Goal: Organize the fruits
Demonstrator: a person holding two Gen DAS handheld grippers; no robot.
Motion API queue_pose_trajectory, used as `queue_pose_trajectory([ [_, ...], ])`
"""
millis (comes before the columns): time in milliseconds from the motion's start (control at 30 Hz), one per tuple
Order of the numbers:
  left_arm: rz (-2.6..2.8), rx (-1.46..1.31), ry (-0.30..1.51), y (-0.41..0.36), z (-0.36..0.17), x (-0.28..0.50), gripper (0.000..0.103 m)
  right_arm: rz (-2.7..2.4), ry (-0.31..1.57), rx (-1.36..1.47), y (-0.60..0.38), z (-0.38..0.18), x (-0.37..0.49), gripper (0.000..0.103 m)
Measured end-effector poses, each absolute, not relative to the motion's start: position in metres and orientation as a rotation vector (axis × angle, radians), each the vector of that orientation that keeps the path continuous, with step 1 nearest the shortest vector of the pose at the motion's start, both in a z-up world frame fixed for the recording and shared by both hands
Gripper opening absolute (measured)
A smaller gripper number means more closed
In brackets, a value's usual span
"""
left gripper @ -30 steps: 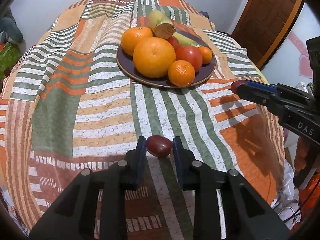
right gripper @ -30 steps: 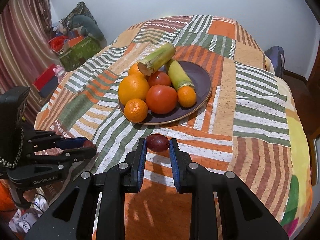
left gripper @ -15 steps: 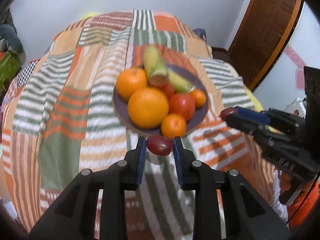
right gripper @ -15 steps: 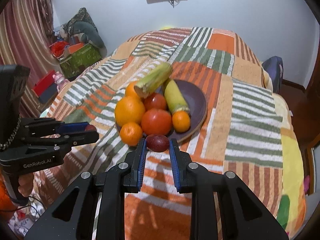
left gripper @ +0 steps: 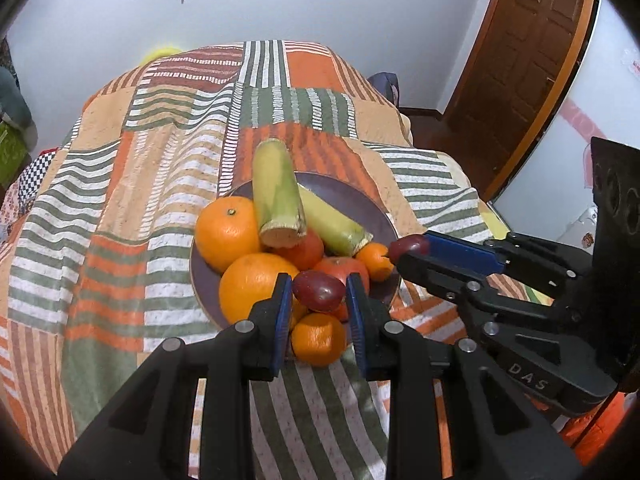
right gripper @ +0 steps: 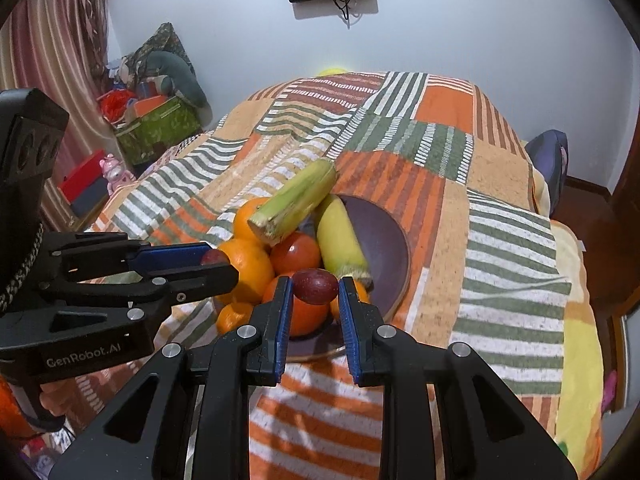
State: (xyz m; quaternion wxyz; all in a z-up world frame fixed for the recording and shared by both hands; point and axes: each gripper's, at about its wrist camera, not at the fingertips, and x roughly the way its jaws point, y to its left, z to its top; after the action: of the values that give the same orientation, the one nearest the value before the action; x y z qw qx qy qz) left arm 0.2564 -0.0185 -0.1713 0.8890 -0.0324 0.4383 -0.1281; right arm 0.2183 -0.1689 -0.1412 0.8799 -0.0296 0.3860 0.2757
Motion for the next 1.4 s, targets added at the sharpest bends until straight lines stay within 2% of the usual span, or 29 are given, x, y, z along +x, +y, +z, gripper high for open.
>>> queue_pose_trajectory([
  [633, -0.249, -0.058, 0.929, -0.023, -0.188, 0.285, 0.027, 0.573, 0.865, -0.046, -0.161, -0.168, 0.247, 0.021],
  [967, -0.226, -0.073, 0.913, -0.018, -0.183, 0.274, 0.038, 0.568, 0.873, -0.032, -0.167, -0.163, 0.245, 0.023],
  [1200, -0.198, -0.084, 0.818, -0.009, -0.146, 0.245, 0.038, 0.547, 0.794, -0.057, -0.173, -0.131, 0.225, 0.023],
  [1400, -0.168, -0.092, 0.657, -0.002, -0.085, 0.201, 0.038, 0.523, 0.667, -0.044, -0.185, -0.08, 0.192, 0.023],
])
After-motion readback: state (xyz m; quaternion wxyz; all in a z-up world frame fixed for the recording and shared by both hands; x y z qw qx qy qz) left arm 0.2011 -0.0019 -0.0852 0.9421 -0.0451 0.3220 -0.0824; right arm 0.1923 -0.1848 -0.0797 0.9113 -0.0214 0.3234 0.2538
